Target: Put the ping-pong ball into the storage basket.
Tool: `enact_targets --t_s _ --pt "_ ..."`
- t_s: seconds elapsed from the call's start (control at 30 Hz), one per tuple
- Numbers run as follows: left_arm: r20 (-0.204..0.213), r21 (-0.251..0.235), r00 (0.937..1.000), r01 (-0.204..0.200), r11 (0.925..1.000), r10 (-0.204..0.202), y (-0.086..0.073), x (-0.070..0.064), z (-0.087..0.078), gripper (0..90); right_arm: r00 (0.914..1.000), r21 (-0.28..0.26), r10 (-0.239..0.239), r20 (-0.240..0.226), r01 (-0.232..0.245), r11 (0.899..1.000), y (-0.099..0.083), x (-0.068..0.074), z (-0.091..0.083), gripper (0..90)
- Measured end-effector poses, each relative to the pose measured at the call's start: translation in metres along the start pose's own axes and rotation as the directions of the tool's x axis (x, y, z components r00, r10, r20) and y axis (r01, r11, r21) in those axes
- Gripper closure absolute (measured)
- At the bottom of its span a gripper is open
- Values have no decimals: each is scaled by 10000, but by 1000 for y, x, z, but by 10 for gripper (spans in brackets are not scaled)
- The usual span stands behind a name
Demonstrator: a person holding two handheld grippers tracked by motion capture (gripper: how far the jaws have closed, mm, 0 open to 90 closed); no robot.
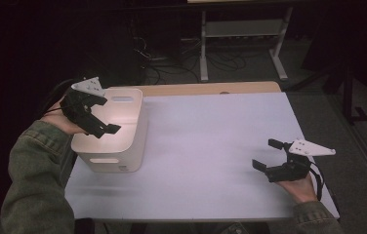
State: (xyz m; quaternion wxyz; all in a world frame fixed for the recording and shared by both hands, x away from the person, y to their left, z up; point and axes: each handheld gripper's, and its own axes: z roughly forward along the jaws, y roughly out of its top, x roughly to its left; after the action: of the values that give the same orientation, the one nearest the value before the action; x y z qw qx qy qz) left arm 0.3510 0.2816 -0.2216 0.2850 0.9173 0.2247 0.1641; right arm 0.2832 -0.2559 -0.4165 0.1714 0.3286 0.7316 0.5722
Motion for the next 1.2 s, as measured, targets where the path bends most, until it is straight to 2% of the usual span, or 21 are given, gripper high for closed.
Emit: enact_targets --t_s 0.1,0.27,0.37,0.5,0.63,0.83,1.07,1.2 --pt "-46 -480 9999 132 9988 -134 -3 -1 -1 0 10000 -19 2 -3 -2 10000 0 0 0 0" --pt "-216 -917 9991 341 9952 -362 -8 -3 0 0 10000 -17 -1 -3 1 10000 0 0 0 0" --pt "-215 -1000 9981 559 9934 -583 -12 -4 3 0 10000 -14 -8 6 8 10000 0 0 0 0" --pt "-252 -1177 9974 647 9909 -681 -17 -8 8 0 10000 -10 -12 8 12 10000 0 0 0 0" --pt "-339 -1482 9954 840 9854 -900 -20 -9 9 0 10000 -2 -12 -4 12 10000 0 0 0 0" --pt "-517 -1636 9933 938 9821 -1035 -25 -11 11 0 10000 -18 -13 8 13 10000 0 0 0 0" --pt "-585 -1996 9901 1139 9732 -1278 -30 -13 12 0 10000 3 -14 -3 14 10000 0 0 0 0" --pt "-638 -2288 9877 1250 9654 -1430 -35 -14 12 0 10000 -12 3 2 -3 10000 0 0 0 0"
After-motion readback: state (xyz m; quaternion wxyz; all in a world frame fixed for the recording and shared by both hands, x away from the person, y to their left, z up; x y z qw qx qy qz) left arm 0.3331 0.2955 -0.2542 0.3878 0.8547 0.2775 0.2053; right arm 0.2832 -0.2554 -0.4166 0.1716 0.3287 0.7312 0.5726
